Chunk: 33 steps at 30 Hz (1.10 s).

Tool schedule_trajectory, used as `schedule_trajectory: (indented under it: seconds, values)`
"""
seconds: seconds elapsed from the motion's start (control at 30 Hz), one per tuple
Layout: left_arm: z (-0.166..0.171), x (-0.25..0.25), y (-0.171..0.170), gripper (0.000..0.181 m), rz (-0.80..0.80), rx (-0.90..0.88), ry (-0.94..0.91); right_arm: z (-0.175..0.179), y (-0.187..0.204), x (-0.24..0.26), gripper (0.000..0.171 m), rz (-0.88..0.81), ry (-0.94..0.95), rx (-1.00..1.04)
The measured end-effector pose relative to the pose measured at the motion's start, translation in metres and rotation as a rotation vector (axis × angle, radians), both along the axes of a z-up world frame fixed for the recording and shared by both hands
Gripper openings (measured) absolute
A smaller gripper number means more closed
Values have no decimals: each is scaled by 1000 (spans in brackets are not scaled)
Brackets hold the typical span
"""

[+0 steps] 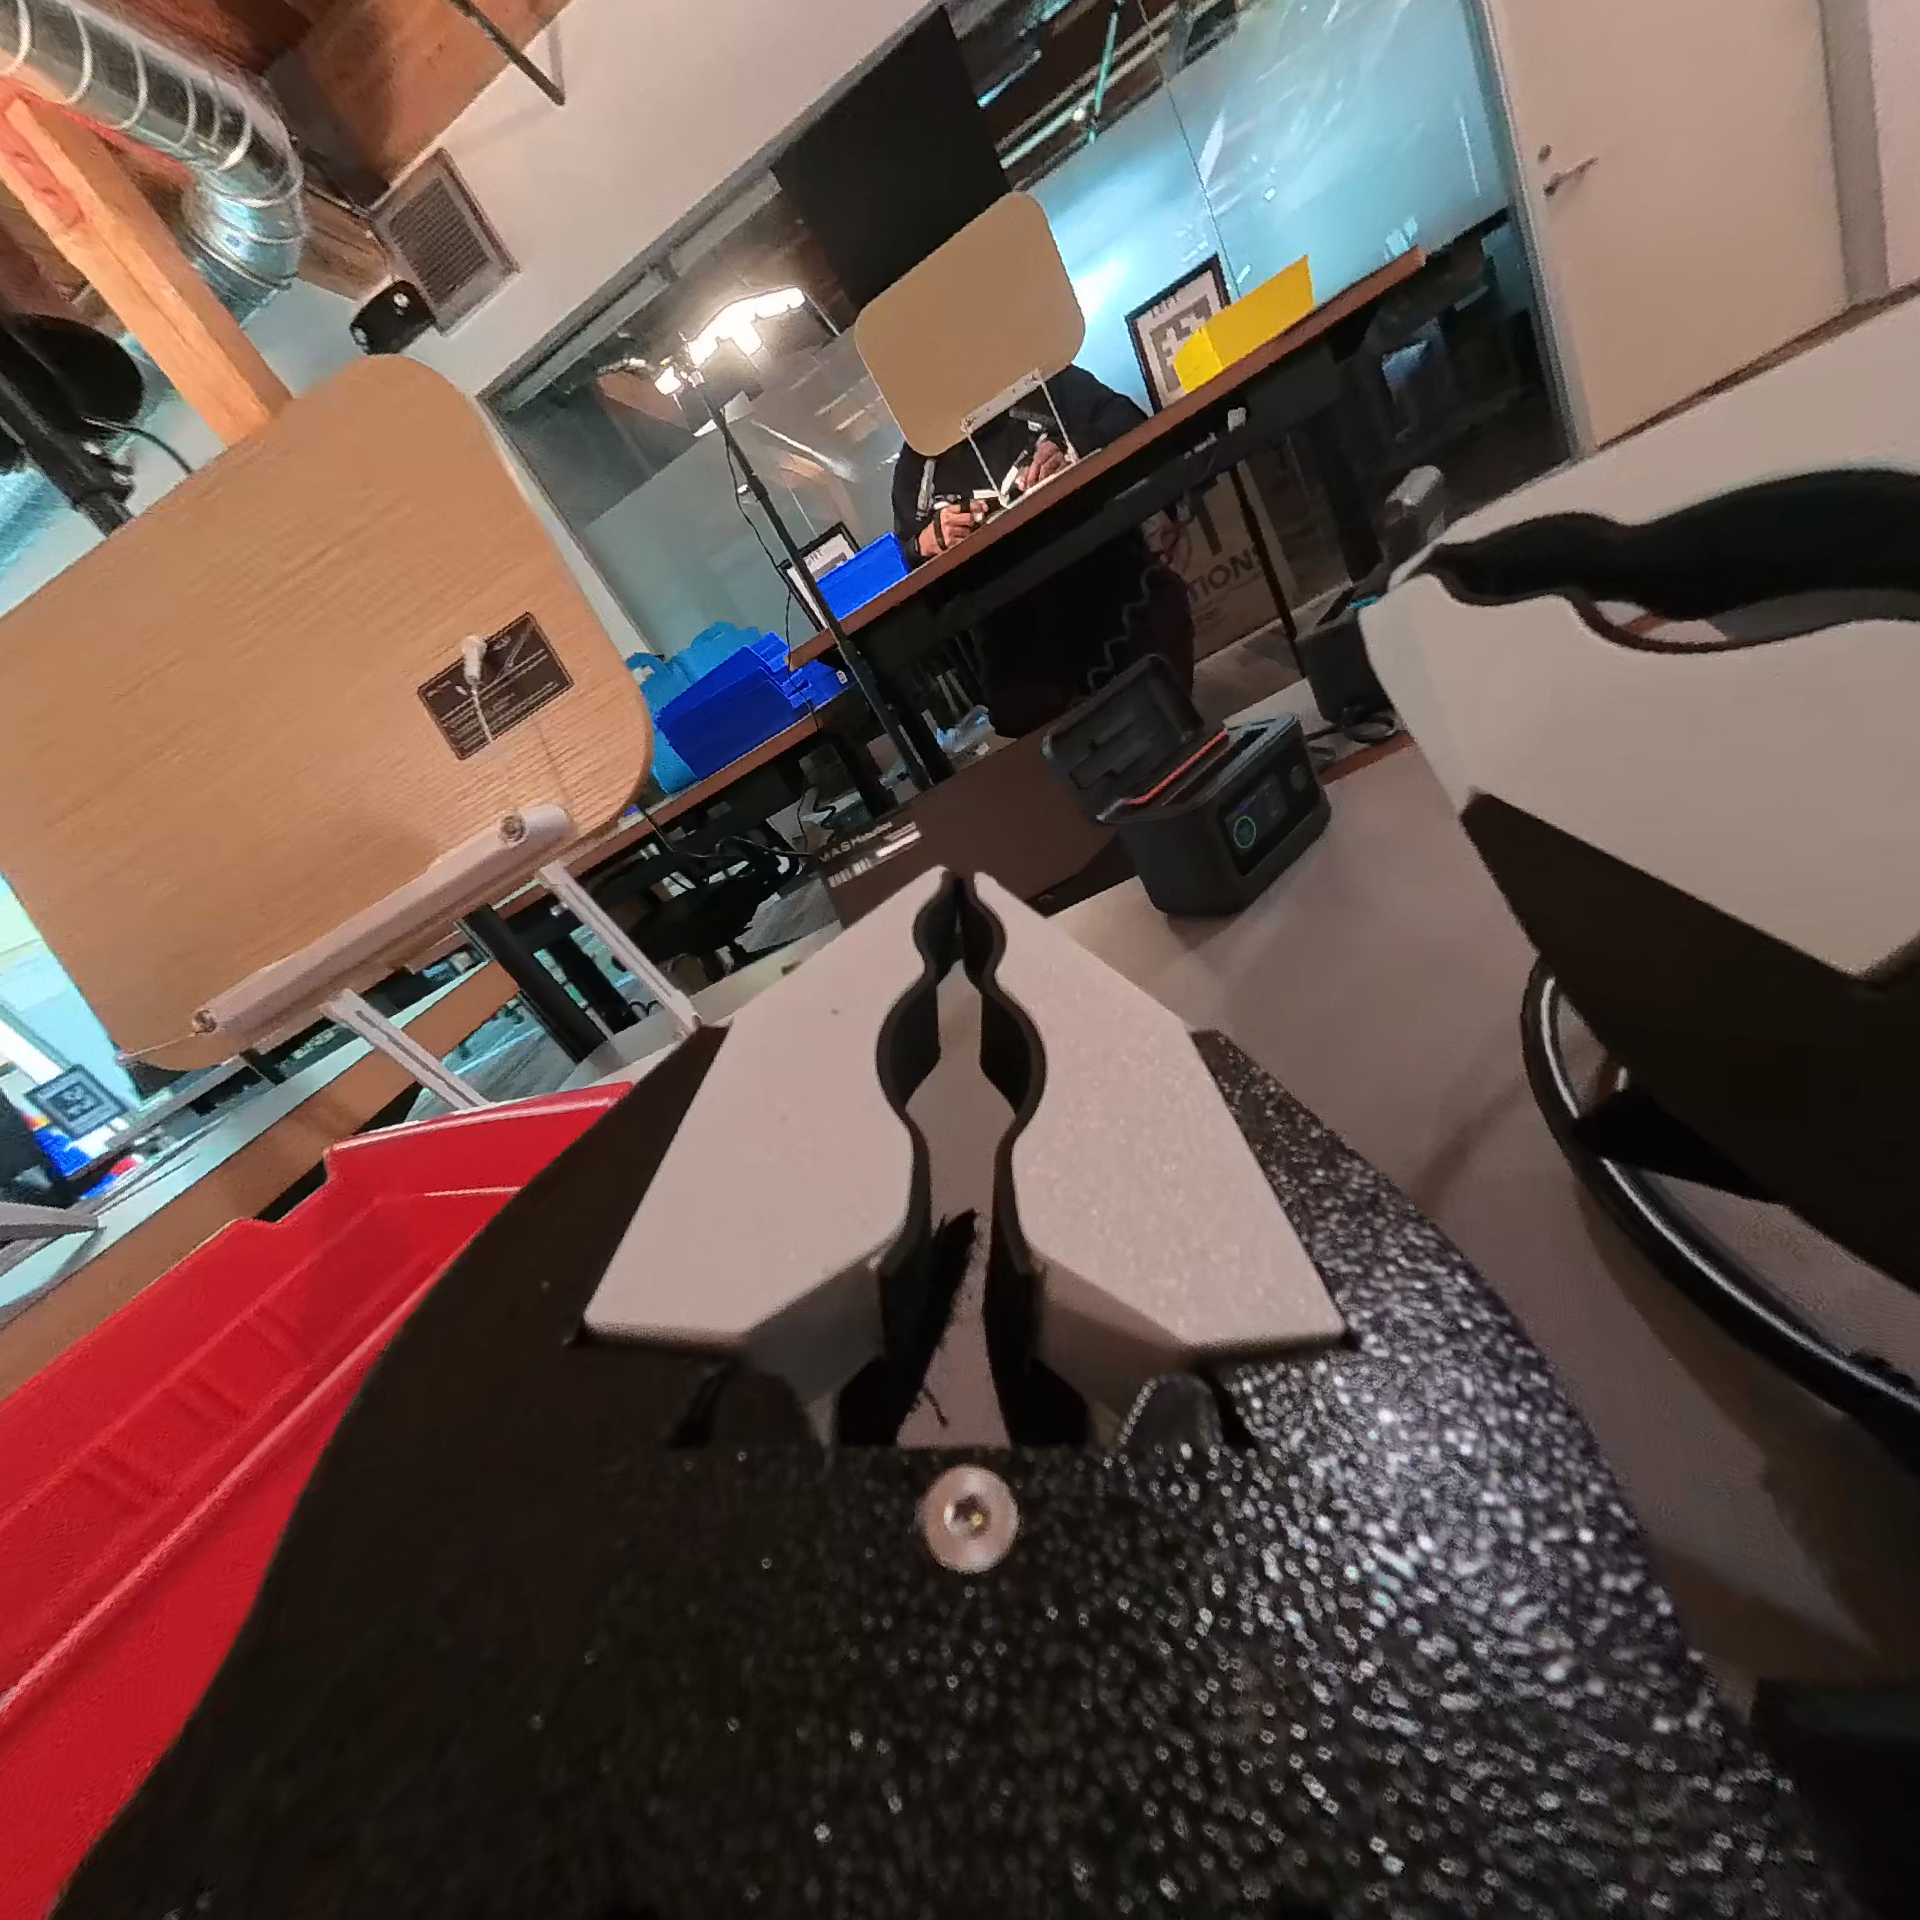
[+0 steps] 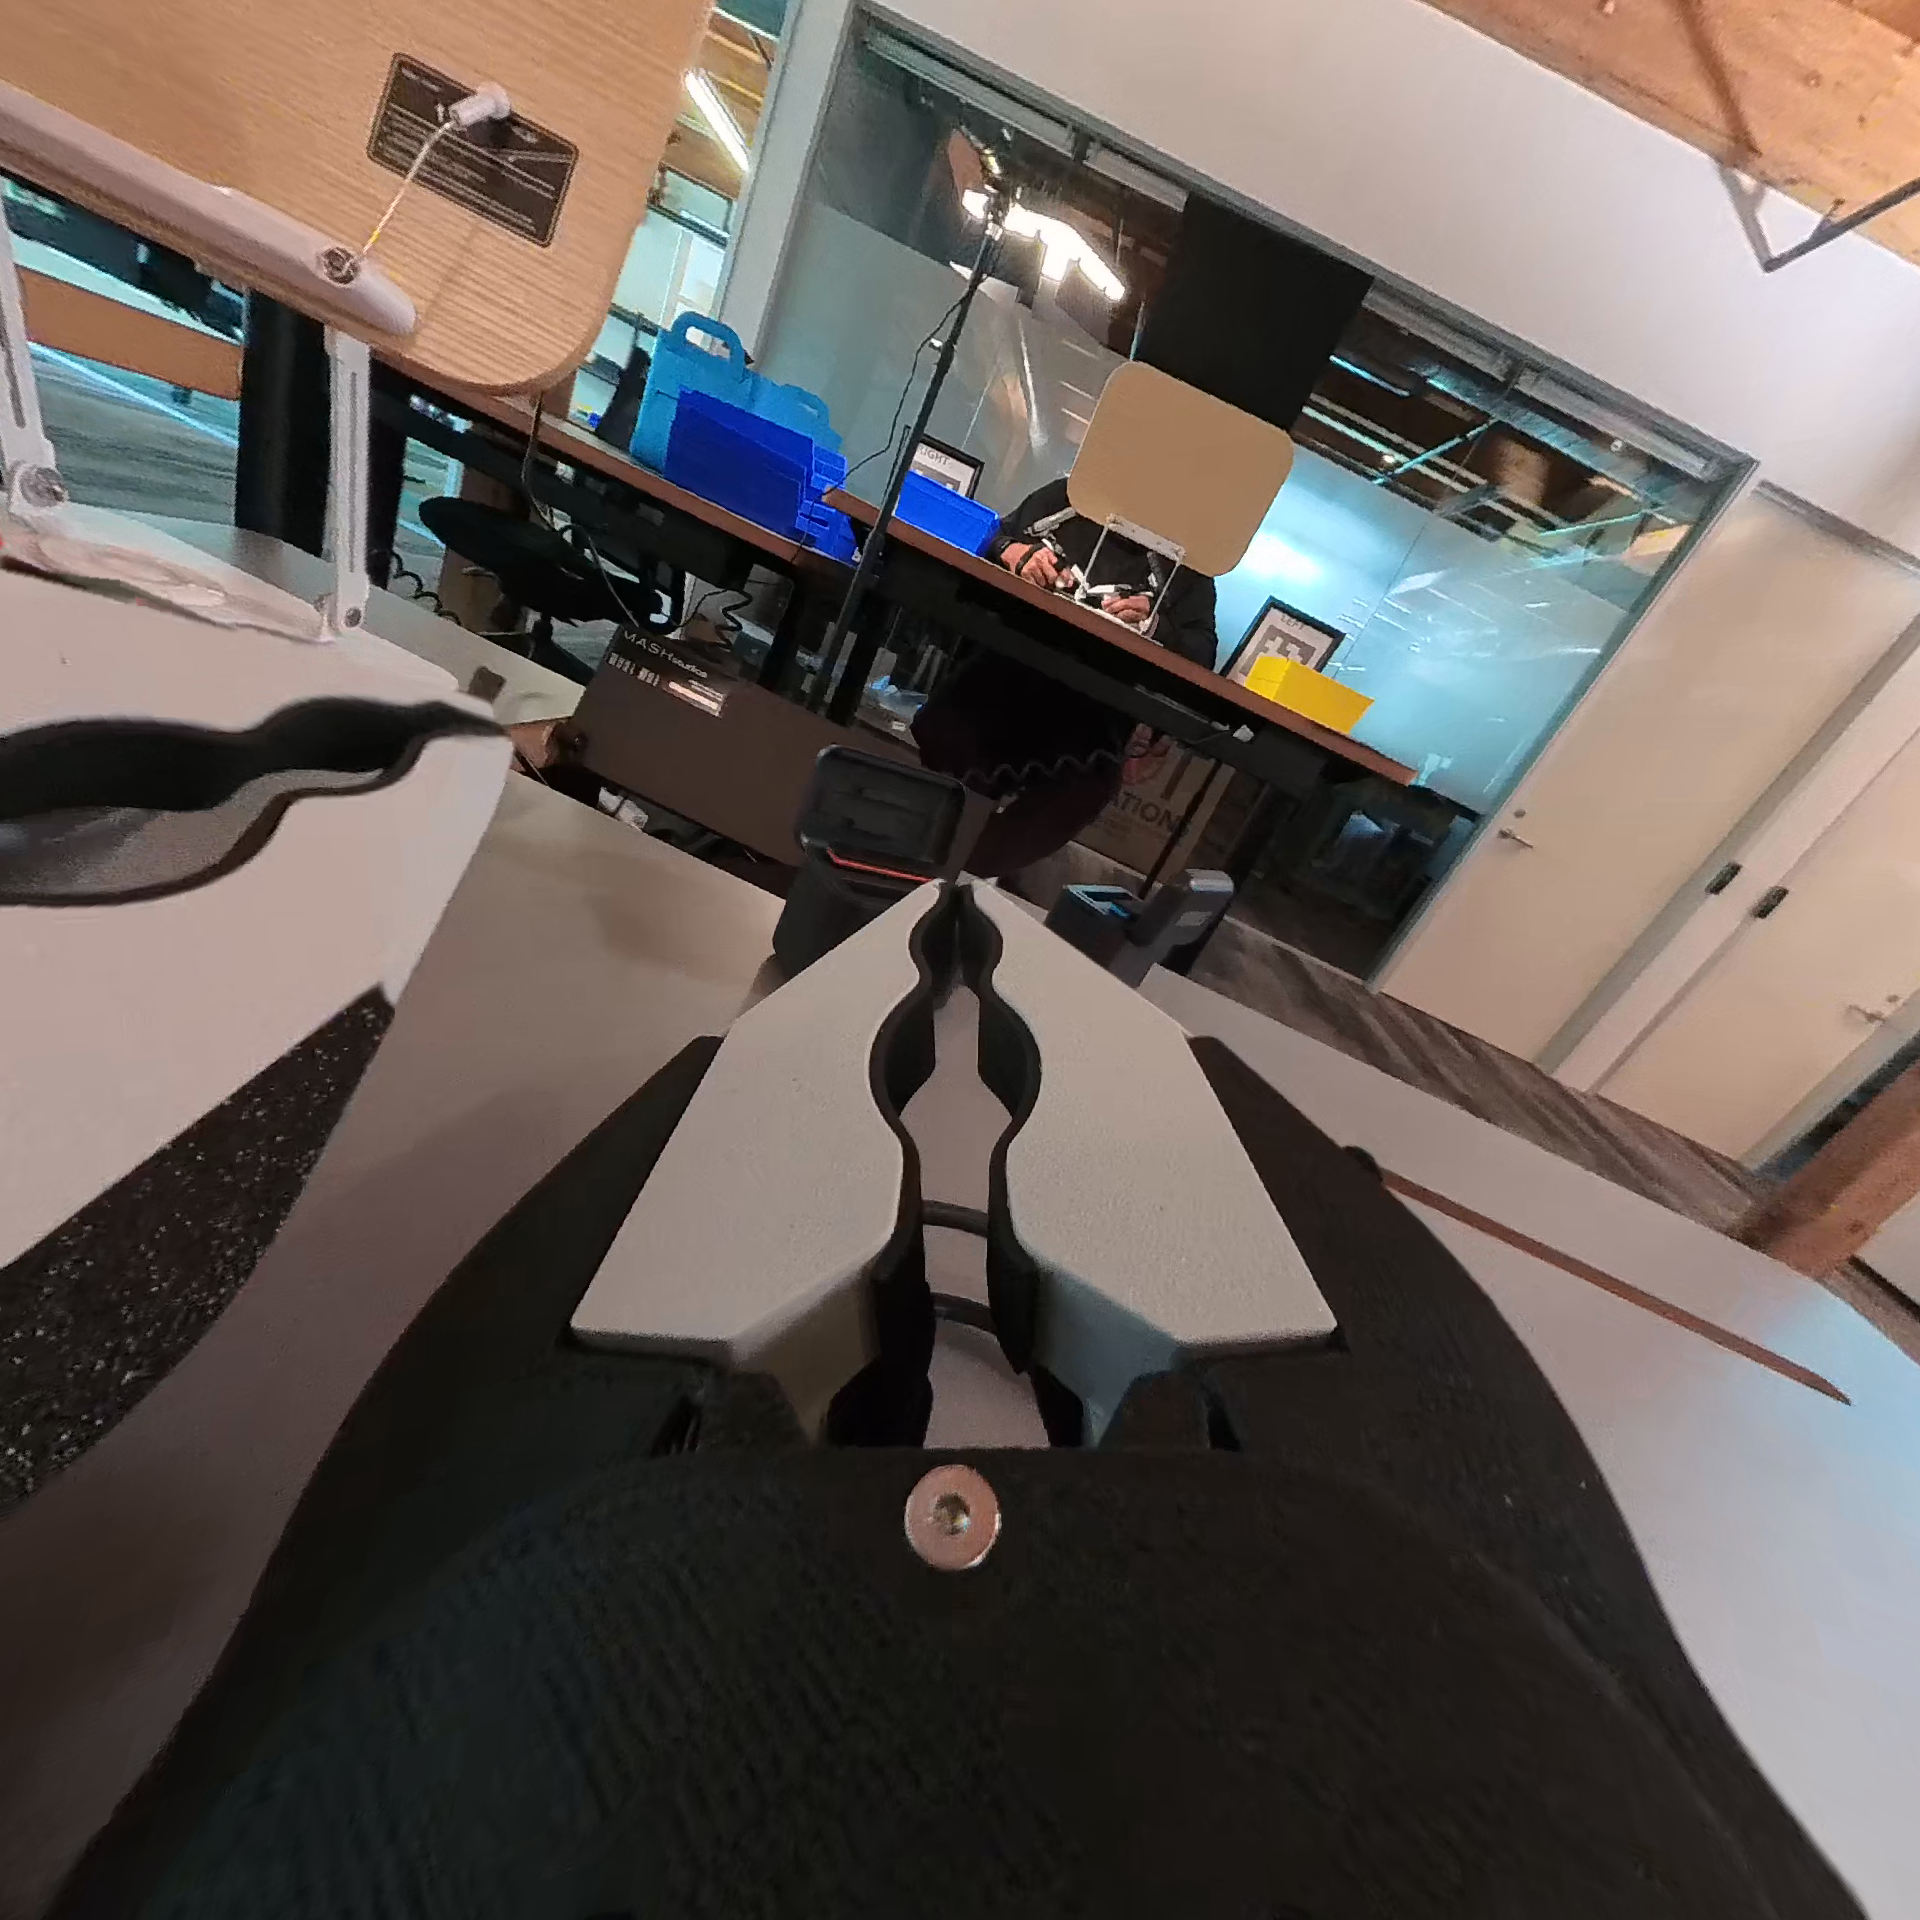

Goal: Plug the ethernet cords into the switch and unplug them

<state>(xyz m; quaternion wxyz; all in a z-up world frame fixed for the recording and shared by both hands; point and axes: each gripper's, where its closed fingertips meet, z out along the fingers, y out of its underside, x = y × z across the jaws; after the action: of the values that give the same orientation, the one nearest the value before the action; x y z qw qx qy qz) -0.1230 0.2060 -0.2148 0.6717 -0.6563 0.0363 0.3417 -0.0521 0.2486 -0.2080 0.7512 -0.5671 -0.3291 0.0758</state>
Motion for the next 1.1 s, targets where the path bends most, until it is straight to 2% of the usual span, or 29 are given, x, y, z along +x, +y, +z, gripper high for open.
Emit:
schedule_trajectory:
  seconds: [0.37, 1.1]
  values:
    - [-3, -7, -1, 0, -8, 18, -91, -7, -2, -7, 0, 6, -70, 12]
    - [-11, -7, 5, 0, -47, -23, -154, -12, 2, -6, 0, -34, -102, -3]
